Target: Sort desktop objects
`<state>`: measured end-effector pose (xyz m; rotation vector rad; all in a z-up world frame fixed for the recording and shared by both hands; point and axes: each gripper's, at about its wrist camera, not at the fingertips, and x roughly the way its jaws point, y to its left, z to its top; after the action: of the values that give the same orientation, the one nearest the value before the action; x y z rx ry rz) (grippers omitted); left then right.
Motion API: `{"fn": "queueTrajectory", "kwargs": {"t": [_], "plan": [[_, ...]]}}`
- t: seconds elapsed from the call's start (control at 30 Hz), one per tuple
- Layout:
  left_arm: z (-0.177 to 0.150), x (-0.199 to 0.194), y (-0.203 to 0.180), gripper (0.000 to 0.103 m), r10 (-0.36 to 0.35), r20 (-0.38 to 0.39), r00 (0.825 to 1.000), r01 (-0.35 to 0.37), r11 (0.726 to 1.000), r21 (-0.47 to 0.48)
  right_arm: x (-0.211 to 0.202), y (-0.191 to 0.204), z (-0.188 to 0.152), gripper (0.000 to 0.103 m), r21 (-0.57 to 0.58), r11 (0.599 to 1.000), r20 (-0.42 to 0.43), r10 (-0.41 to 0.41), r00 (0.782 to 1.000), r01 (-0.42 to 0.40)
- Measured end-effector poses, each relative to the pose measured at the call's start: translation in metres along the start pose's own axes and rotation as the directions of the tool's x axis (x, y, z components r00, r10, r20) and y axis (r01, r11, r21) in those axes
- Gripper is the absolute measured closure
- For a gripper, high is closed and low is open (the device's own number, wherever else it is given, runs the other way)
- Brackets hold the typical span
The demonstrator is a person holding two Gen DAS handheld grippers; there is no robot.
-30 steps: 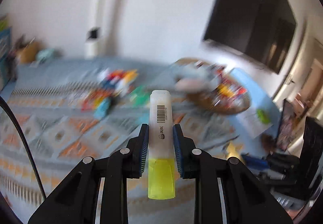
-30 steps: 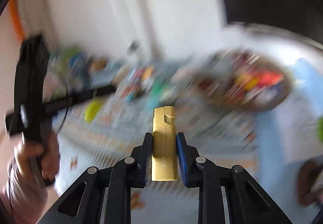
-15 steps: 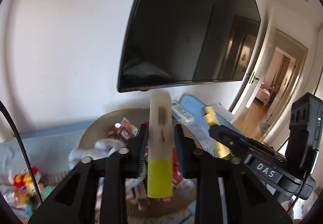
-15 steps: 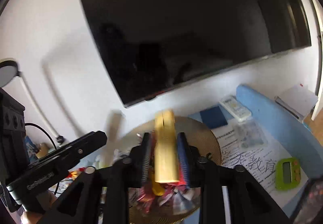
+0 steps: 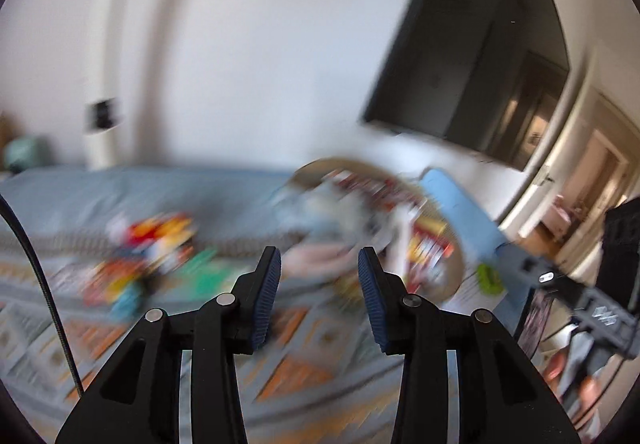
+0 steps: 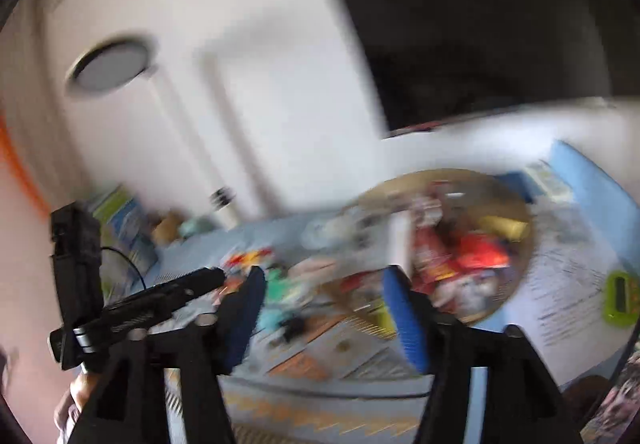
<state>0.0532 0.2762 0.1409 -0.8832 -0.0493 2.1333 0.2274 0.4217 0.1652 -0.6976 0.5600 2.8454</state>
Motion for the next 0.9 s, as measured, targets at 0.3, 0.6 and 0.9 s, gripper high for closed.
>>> {"fn": "queueTrajectory", "kwargs": {"t": [0.3,0.6,0.9], "plan": [[-0.113,-0.054,0.101,0.065,0.446,-0.166,0.88,-0.459,0.888,-0.044,0.091,0.072,-0.095,0.009,-0.105,0.994,-0.268,-0.052,0.962,0.024],[-0.128,-0.052,0.155,0.066,0.542,-0.201,0.816,-0.572,0.807,-0.147,0.154,0.053,-0.115,0.009,-0.17,0.958,-0.372,-0.281,0.885,0.232],[-0.12,-0.039,0.166,0.036,0.578,-0.198,0.792,-0.606,0.783,-0.138,0.167,0.05,-0.113,0.0,-0.215,0.937,-0.386,-0.342,0.857,0.277]]}}
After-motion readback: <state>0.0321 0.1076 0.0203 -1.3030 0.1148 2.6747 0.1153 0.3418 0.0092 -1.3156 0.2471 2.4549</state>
